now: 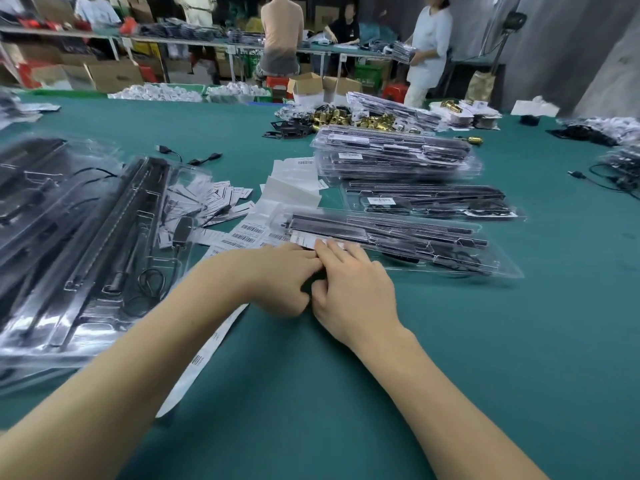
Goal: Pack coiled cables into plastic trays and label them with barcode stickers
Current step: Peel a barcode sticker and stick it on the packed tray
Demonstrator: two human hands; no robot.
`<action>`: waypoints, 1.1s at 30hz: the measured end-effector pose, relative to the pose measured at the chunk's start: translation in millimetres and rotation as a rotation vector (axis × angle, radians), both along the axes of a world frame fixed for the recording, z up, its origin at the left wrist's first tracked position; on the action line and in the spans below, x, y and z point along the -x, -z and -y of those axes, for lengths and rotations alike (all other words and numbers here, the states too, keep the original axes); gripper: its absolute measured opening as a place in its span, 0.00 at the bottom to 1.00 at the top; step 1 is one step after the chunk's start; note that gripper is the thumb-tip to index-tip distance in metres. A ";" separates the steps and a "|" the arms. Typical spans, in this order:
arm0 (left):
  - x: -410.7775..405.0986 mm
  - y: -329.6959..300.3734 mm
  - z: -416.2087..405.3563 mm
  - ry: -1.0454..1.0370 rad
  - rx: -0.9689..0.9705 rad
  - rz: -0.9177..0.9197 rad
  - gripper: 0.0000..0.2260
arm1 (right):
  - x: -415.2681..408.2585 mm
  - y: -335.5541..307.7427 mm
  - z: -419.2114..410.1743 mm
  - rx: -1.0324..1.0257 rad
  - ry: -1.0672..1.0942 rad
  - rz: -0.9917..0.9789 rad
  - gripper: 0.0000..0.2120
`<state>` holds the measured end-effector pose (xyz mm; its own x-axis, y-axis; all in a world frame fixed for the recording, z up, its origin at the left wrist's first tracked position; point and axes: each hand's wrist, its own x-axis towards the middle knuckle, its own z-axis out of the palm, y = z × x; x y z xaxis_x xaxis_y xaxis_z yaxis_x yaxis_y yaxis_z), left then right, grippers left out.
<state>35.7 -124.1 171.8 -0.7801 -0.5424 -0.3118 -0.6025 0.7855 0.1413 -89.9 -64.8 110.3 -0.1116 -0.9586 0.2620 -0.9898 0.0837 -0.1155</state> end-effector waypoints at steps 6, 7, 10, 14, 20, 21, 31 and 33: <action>-25.1 -20.6 21.1 -0.158 -0.037 -0.211 0.18 | 0.9 -0.4 -1.1 -0.037 -0.006 -0.062 0.23; -27.4 -22.8 24.0 -0.197 -0.001 -0.248 0.17 | 0.7 -0.6 -0.9 -0.046 -0.005 -0.062 0.22; -28.9 -22.5 26.8 -0.218 0.073 -0.174 0.20 | -0.4 -2.4 -0.7 -0.058 -0.003 -0.059 0.22; -22.3 -9.8 20.5 -0.157 0.006 -0.011 0.27 | -3.0 -4.7 -3.6 -0.074 -0.008 -0.071 0.23; -0.2 6.6 2.9 -0.107 -0.048 -0.072 0.34 | -1.7 -6.7 -7.4 -0.107 -0.004 0.005 0.25; 1.2 8.5 0.9 -0.118 -0.027 -0.089 0.35 | -0.8 -7.1 -7.4 -0.109 -0.003 0.034 0.25; 20.6 34.6 -11.9 -0.128 0.499 -0.084 0.25 | 27.6 -6.6 -23.4 -0.060 0.045 0.119 0.29; 23.6 37.8 -12.0 -0.136 0.538 -0.086 0.24 | 28.2 -5.5 -25.9 -0.067 0.080 0.088 0.30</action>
<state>12.1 -112.1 134.0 -0.7025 -0.7049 0.0982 -0.7075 0.6765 -0.2044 -118.1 -38.9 115.8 -0.2079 -0.9608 0.1836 -0.9659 0.1721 -0.1933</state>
